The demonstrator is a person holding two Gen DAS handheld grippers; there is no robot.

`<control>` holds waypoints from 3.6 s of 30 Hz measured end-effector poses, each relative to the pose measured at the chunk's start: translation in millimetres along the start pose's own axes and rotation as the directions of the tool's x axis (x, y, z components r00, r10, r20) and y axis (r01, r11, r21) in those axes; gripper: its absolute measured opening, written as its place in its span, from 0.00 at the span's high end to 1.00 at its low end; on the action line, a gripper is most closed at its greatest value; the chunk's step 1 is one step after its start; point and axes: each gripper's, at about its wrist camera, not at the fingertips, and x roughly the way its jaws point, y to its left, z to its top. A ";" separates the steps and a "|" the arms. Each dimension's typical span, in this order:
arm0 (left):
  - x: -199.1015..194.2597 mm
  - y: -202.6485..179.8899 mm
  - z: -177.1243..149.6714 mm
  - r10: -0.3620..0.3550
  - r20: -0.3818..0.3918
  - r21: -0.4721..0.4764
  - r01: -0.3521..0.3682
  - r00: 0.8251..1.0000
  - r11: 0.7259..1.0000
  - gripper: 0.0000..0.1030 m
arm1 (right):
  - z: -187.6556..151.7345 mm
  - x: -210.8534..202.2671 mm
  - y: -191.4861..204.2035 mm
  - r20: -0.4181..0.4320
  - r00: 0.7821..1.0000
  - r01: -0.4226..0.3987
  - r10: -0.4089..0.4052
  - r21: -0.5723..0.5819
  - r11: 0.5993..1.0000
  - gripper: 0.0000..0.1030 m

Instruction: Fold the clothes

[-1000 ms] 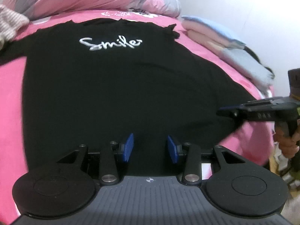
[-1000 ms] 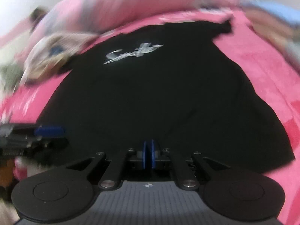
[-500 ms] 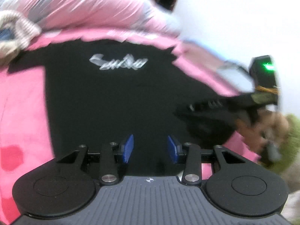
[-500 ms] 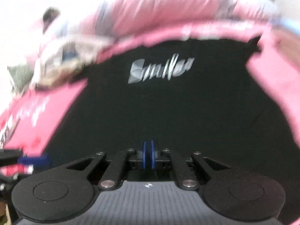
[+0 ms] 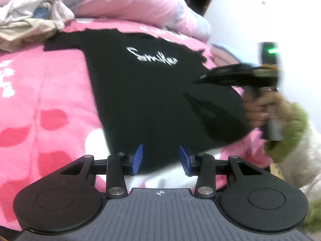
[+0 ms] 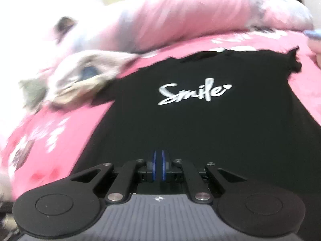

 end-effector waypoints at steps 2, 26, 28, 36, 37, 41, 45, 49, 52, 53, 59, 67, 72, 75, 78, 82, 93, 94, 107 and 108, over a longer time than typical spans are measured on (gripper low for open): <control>-6.9 5.4 0.9 0.032 0.013 -0.022 -0.032 0.999 0.999 0.61 | -15.2 27.7 21.9 -0.071 0.997 0.000 -0.003 -0.039 0.999 0.94; 38.7 54.8 139.7 0.200 0.145 -0.138 -0.180 0.969 0.974 0.59 | -25.6 51.3 88.1 -0.243 0.920 -0.361 0.306 -0.231 0.903 0.92; 62.7 57.3 165.0 0.200 0.131 -0.121 -0.185 0.971 0.975 0.59 | -8.2 37.5 76.5 -0.265 0.886 -0.431 0.380 -0.173 0.885 0.93; 190.1 63.7 248.6 0.244 0.150 -0.055 -0.238 0.958 0.970 0.59 | 153.0 45.3 -30.8 0.027 0.995 -0.089 0.096 -0.179 0.980 0.92; 206.2 64.3 254.0 0.253 0.163 -0.044 -0.249 0.954 0.967 0.59 | 172.5 62.4 -43.2 0.037 0.998 -0.053 0.060 -0.166 0.985 0.92; 257.8 79.8 263.9 0.297 0.184 -0.068 -0.289 0.937 0.955 0.59 | 220.3 143.2 -67.3 0.038 0.999 -0.003 0.009 -0.140 0.990 0.92; 283.1 96.4 259.4 0.315 0.209 -0.103 -0.299 0.926 0.949 0.59 | 232.2 214.7 -72.5 0.002 1.000 0.014 -0.014 -0.185 0.983 0.92; 291.6 108.7 250.8 0.293 0.199 -0.138 -0.270 0.935 0.953 0.59 | 240.7 281.9 -78.8 -0.006 0.994 0.102 -0.107 -0.261 0.960 0.93; 288.6 115.2 248.5 0.264 0.211 -0.168 -0.231 0.941 0.958 0.59 | 250.6 290.8 -90.1 0.028 0.994 0.105 -0.102 -0.216 0.971 0.94; 288.1 117.0 247.1 0.255 0.215 -0.176 -0.220 0.943 0.960 0.59 | 256.7 284.2 -90.6 0.039 0.996 0.080 -0.074 -0.183 0.980 0.93; 286.4 122.4 245.4 0.228 0.224 -0.199 -0.184 0.948 0.963 0.58 | 275.4 254.0 -97.2 0.087 0.995 0.057 -0.041 -0.189 0.980 0.57; 286.4 127.5 246.3 0.204 0.229 -0.220 -0.153 0.952 0.963 0.57 | 254.9 275.5 -106.9 -0.053 0.995 0.061 -0.089 -0.398 0.915 0.92; 286.6 129.2 246.6 0.200 0.230 -0.222 -0.149 0.953 0.964 0.57 | 217.2 247.3 -73.3 -0.002 0.998 0.044 -0.056 -0.607 0.794 0.98; 287.0 130.0 246.7 0.197 0.228 -0.221 -0.147 0.953 0.964 0.57 | 195.5 245.3 -66.7 0.023 0.996 0.078 -0.085 -0.672 0.737 0.97; 287.2 130.8 246.3 0.194 0.228 -0.222 -0.143 0.954 0.964 0.57 | 198.9 241.3 -68.3 0.029 0.997 0.075 -0.075 -0.653 0.754 0.95; 287.5 131.3 246.9 0.190 0.228 -0.221 -0.140 0.955 0.965 0.56 | 224.3 237.6 -80.1 0.026 1.000 0.027 -0.015 -0.547 0.837 0.90; 286.7 132.5 246.2 0.181 0.229 -0.226 -0.129 0.956 0.966 0.55 | 267.0 285.5 -99.2 -0.130 0.990 -0.088 0.055 -0.261 0.961 0.70; 286.8 132.5 246.3 0.181 0.229 -0.227 -0.128 0.956 0.966 0.55 | 263.7 286.5 -93.4 -0.128 0.991 -0.077 0.041 -0.293 0.953 0.71; 286.7 132.8 246.8 0.176 0.229 -0.230 -0.122 0.957 0.966 0.55 | 234.1 282.9 -40.3 0.061 0.995 0.099 -0.078 -0.578 0.810 1.00; 286.7 132.8 246.9 0.176 0.229 -0.230 -0.122 0.957 0.966 0.55 | 234.3 286.0 -39.1 0.087 0.992 0.126 -0.093 -0.589 0.799 1.00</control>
